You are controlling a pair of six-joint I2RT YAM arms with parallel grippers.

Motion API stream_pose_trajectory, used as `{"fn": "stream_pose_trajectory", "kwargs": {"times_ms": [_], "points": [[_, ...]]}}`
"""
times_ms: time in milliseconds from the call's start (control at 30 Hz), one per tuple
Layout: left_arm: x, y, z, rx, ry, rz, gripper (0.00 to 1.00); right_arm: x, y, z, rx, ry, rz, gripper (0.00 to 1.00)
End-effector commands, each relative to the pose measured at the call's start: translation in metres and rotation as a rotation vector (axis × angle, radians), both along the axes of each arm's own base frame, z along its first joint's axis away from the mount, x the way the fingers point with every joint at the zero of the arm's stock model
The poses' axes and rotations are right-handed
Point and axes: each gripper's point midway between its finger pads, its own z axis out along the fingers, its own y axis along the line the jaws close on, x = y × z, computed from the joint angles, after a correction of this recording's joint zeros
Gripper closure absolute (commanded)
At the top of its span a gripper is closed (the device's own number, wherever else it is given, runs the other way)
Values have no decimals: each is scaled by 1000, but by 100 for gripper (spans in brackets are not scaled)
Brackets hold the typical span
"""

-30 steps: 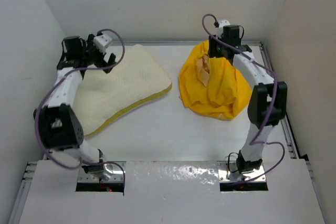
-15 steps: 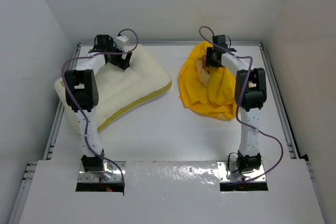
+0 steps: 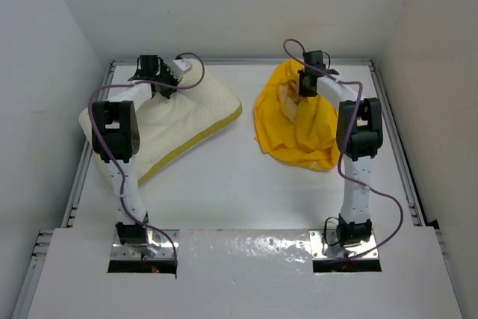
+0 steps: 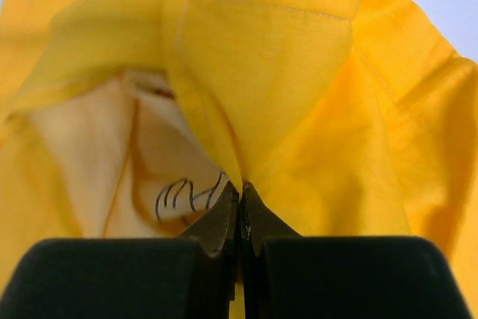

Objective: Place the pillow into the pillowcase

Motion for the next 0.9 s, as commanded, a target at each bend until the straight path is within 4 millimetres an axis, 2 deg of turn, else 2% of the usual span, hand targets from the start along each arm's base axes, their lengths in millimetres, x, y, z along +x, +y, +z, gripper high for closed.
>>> {"fn": "stream_pose_trajectory", "kwargs": {"times_ms": [0, 33, 67, 100, 133, 167, 200, 233, 267, 300, 333, 367, 400, 433, 533, 567, 667, 700, 767, 800, 867], "points": [[-60, -29, 11, 2, 75, -311, 100, -3, 26, 85, 31, -149, 162, 100], [-94, -36, 18, 38, 131, -471, 100, -9, 31, 91, 19, -153, 216, 100], [-107, -50, 32, 15, 126, -584, 100, -17, 40, 108, 25, -180, 258, 100], [-128, -55, 34, 13, 165, -666, 100, -30, 47, 100, 43, -155, 297, 100], [-167, -58, 35, 22, 229, -820, 100, -36, 49, 101, 41, -152, 314, 100], [-183, -59, 35, 30, 250, -889, 100, -41, 55, 113, 69, -176, 344, 100], [-192, -60, 40, 23, 265, -900, 91, -50, 59, 106, 92, -161, 361, 100], [-192, -60, 41, 10, 275, -869, 71, -52, 60, 107, 100, -164, 362, 100], [-188, -61, 43, -11, 278, -826, 41, -54, 60, 107, 107, -164, 362, 100], [-173, -62, 47, -36, 266, -736, 27, -54, 60, 105, 105, -161, 364, 100], [-161, -63, 50, -49, 245, -681, 7, -53, 59, 104, 100, -158, 363, 100], [-148, -63, 57, -66, 223, -618, 1, -52, 59, 100, 97, -146, 362, 100], [-126, -64, 66, -102, 183, -523, 0, -50, 59, 97, 93, -139, 362, 100], [-115, -64, 73, -106, 152, -494, 0, -51, 58, 94, 93, -124, 362, 100], [-95, -56, 71, -62, 128, -450, 0, -45, 60, 98, 98, -131, 363, 100], [-95, -53, 67, -40, 133, -462, 0, -43, 62, 101, 100, -138, 366, 100], [-110, -44, 35, 86, 184, -645, 0, -40, 61, 107, 97, -156, 365, 100], [-128, -45, 30, 80, 245, -699, 0, -40, 62, 107, 96, -160, 368, 100], [-149, -49, 18, 64, 292, -815, 0, -39, 61, 105, 93, -151, 362, 100], [-154, -63, 14, 64, 304, -859, 0, -40, 60, 100, 94, -134, 359, 100], [-158, -65, -3, 65, 358, -870, 0, -40, 61, 99, 102, -129, 352, 100]]}}
